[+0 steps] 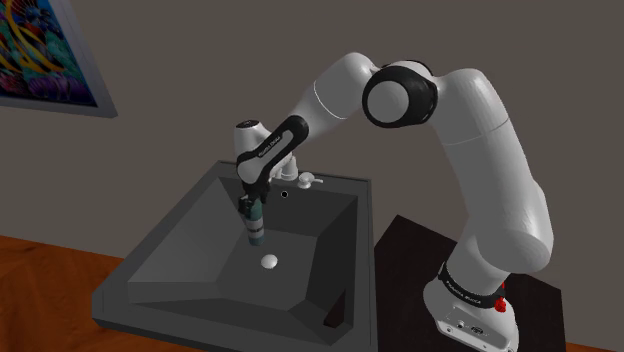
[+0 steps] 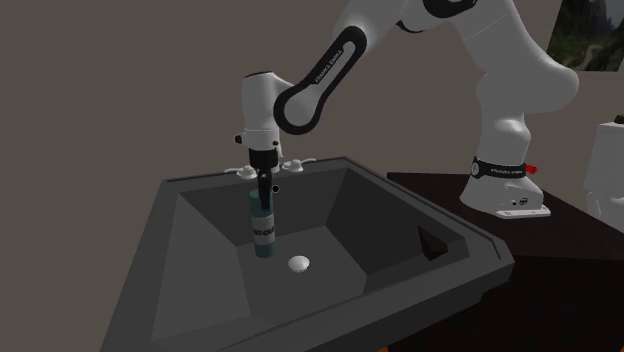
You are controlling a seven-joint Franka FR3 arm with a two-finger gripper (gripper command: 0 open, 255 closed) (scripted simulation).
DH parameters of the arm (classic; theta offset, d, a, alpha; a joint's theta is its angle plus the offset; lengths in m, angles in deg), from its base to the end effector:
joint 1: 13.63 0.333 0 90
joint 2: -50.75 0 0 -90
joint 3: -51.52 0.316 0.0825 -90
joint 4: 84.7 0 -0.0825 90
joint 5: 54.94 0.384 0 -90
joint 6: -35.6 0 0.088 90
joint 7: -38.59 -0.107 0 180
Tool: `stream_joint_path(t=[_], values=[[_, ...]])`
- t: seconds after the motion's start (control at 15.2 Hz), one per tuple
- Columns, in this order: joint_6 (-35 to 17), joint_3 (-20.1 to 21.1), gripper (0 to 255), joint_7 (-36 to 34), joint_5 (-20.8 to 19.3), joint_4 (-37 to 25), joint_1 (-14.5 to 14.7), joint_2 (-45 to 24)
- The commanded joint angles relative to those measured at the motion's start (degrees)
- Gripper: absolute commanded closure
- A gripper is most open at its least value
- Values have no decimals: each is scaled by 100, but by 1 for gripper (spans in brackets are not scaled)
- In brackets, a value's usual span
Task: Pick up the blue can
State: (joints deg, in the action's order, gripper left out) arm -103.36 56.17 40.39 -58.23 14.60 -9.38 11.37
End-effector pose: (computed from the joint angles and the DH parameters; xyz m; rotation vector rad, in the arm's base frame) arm 0.6613 0.0986 0.1857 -3.1101 -0.3299 -0.0108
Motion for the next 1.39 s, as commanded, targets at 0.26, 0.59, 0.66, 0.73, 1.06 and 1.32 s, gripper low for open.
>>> stream_joint_path(t=[0.26, 0.59, 0.66, 0.73, 1.06, 1.32], values=[[-22, -1, 255, -3, -2, 6, 2, -14], [-20, -1, 255, -4, -2, 4, 3, -13], [28, 3, 255, -1, 3, 15, 0, 45], [76, 8, 255, 1, 7, 24, -3, 102], [325, 28, 255, 12, 31, 48, -18, 376], [537, 43, 255, 21, 50, 41, -29, 581]])
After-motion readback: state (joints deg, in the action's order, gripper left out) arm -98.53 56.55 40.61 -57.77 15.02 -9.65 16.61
